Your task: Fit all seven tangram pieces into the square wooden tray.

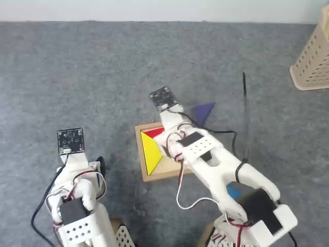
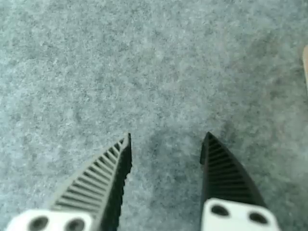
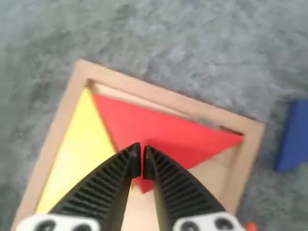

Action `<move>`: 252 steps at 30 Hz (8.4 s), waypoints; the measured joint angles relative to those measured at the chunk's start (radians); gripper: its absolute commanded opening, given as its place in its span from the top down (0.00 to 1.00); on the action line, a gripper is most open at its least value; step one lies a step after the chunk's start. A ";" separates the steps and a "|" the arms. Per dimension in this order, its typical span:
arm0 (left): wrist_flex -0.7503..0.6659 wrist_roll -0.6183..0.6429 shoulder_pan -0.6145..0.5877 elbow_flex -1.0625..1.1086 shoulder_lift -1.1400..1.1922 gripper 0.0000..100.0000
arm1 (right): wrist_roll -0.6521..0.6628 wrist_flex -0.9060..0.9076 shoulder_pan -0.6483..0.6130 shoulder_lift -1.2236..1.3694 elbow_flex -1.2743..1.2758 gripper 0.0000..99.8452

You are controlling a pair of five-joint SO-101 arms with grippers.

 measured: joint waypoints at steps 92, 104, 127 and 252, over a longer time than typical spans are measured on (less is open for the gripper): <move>0.000 0.000 0.000 0.000 0.000 0.77 | 0.437 0.841 0.361 -0.075 -0.172 0.88; 0.000 0.000 0.000 0.000 0.000 0.77 | 0.565 0.890 0.417 -0.302 0.058 0.86; 0.000 0.000 0.000 0.000 0.000 0.77 | 0.230 0.723 0.256 0.072 -0.212 0.81; 0.000 0.000 0.000 0.000 0.000 0.77 | 0.057 0.411 -0.005 0.063 -0.167 0.99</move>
